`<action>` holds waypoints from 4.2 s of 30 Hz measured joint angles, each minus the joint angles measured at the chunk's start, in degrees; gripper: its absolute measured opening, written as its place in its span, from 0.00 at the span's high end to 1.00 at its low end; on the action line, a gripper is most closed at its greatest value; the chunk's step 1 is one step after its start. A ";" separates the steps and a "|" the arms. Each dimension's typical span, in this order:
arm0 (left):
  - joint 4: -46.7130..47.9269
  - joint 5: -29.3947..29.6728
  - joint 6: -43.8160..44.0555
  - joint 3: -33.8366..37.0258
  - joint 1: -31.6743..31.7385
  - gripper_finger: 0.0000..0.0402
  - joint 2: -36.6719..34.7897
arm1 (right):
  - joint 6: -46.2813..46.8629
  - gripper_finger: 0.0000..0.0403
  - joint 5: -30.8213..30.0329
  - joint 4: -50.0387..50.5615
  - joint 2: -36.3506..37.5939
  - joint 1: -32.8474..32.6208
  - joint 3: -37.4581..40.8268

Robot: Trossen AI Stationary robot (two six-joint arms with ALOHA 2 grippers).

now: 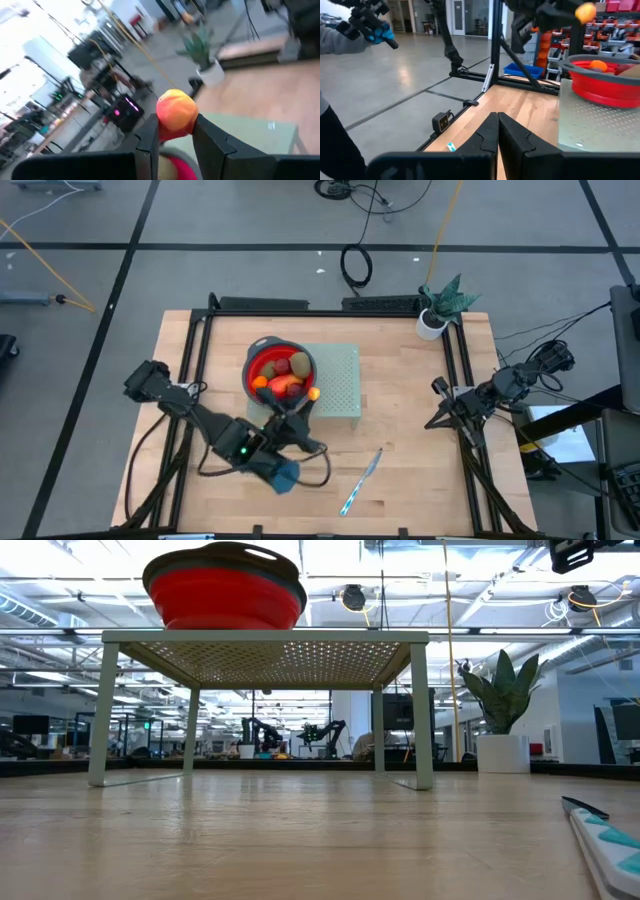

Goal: Pick & Place Fruit
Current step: Put the orange pear into the red strainer bowl on the shelf, then put the blue patterned bread knife on the shelf

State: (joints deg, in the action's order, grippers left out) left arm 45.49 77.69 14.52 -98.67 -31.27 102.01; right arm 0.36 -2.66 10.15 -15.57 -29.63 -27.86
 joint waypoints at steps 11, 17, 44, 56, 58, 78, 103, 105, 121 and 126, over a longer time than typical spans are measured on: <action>31.36 -21.86 32.14 0.02 5.42 0.78 -5.67 | 0.33 1.00 -6.19 0.00 0.00 0.02 0.00; 40.32 -32.94 39.76 0.02 7.57 0.78 -9.97 | 0.37 1.00 -8.26 0.00 0.00 0.02 0.00; 36.76 -51.98 27.21 5.05 25.72 0.78 -19.13 | 0.46 1.00 -8.28 -0.02 -0.13 0.02 0.00; 21.94 -67.18 19.38 15.39 35.06 0.78 -29.38 | 0.92 1.00 -8.26 -0.04 -0.15 0.02 0.00; 19.10 -70.76 18.12 17.51 35.98 0.78 -29.87 | 0.92 1.00 -8.26 -0.06 -0.15 0.02 0.00; 16.98 -74.87 9.36 23.74 41.79 0.78 -29.93 | 3.48 1.00 -8.26 -0.07 -0.15 0.02 0.00; 17.18 -77.35 8.25 22.29 41.87 0.38 -31.15 | 9.40 1.00 -7.84 -7.63 -1.95 0.01 0.02; 17.08 -77.31 7.29 22.10 41.35 0.39 -31.59 | 9.40 1.00 -7.80 -10.24 -3.27 0.01 0.02; 10.55 -77.70 -1.47 22.94 40.64 0.38 -45.43 | 8.43 1.00 -12.08 -29.72 -23.78 -0.71 0.02; 9.04 -80.03 -2.29 25.70 40.66 0.38 -51.17 | 9.80 1.00 -20.58 -30.60 -28.90 -3.87 -2.33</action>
State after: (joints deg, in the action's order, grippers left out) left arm 54.53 -2.34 12.23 -72.98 9.39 50.83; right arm 10.16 -23.23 -20.45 -44.47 -33.49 -30.19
